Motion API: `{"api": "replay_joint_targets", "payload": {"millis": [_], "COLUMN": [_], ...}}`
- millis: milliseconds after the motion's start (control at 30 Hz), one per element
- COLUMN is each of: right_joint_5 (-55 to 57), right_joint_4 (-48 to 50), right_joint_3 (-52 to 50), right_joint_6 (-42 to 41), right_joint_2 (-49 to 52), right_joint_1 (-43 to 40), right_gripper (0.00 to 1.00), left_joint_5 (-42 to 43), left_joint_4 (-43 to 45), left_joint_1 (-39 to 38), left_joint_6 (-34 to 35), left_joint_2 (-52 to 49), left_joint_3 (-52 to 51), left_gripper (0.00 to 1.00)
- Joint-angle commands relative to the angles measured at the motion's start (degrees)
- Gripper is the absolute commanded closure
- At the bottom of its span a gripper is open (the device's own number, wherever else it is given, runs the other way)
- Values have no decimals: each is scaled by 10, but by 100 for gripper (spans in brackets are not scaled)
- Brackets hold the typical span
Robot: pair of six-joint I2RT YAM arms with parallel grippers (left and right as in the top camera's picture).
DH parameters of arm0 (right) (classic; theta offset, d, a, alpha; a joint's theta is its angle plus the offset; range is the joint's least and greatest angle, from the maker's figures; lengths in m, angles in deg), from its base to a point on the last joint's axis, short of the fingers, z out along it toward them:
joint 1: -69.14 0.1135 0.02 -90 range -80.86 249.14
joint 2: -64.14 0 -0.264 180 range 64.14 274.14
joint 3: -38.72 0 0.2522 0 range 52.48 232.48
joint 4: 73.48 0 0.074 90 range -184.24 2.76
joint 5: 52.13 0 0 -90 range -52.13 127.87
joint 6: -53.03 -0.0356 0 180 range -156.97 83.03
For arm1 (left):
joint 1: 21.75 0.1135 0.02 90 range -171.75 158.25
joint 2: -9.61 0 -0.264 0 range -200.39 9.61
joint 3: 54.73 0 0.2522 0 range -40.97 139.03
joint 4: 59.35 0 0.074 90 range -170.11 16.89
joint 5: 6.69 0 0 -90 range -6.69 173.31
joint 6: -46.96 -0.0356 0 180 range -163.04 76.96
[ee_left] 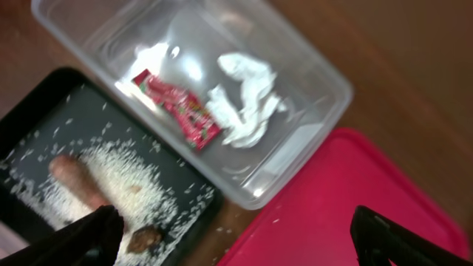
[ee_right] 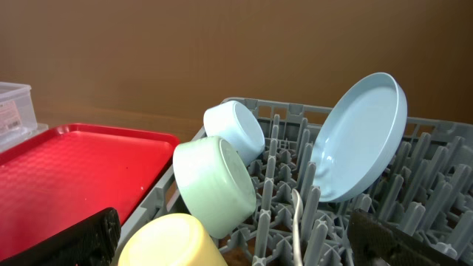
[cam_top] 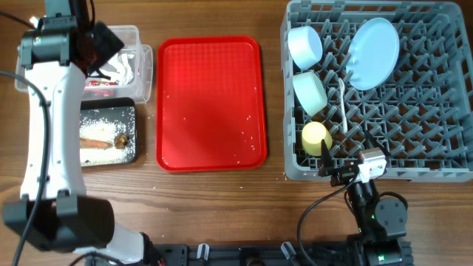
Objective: Sort waste into correct bins and load items into the dishwasher rack
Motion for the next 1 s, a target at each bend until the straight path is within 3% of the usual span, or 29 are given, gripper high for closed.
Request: {"api": "replay_joint_targets", "payload": {"millis": [0,100,267,467,700,967], "right_joint_5": [-7,-7,-7,-7,-7,-7], "right_joint_4": [1,1,1,1,1,1], "right_joint_3": [-2,-2,-2,-2,-2,-2], "right_joint_6": [-3,-3,-3,-3,-3,-3], "right_joint_2": [-5,-5,-5,-5,-5,-5], "right_joint_1": [-1,-1,-1,-1,-1,-1], "right_gripper": [0,0,0,0,0,0], "left_joint_5": [38,74,147,168,194,195], "left_joint_4": [65,143,270,454,590,617], "left_joint_1": [-11,-12,-11,-11,-11,-11], "left_joint_6": [-70,-134,-248,-265,-265,-265], "left_joint_2": [80,147,310,529,783,937], "left_joint_3": [-23,-84,-277,-576,-855,-981], "left_gripper": [0,0,0,0,0,0]}}
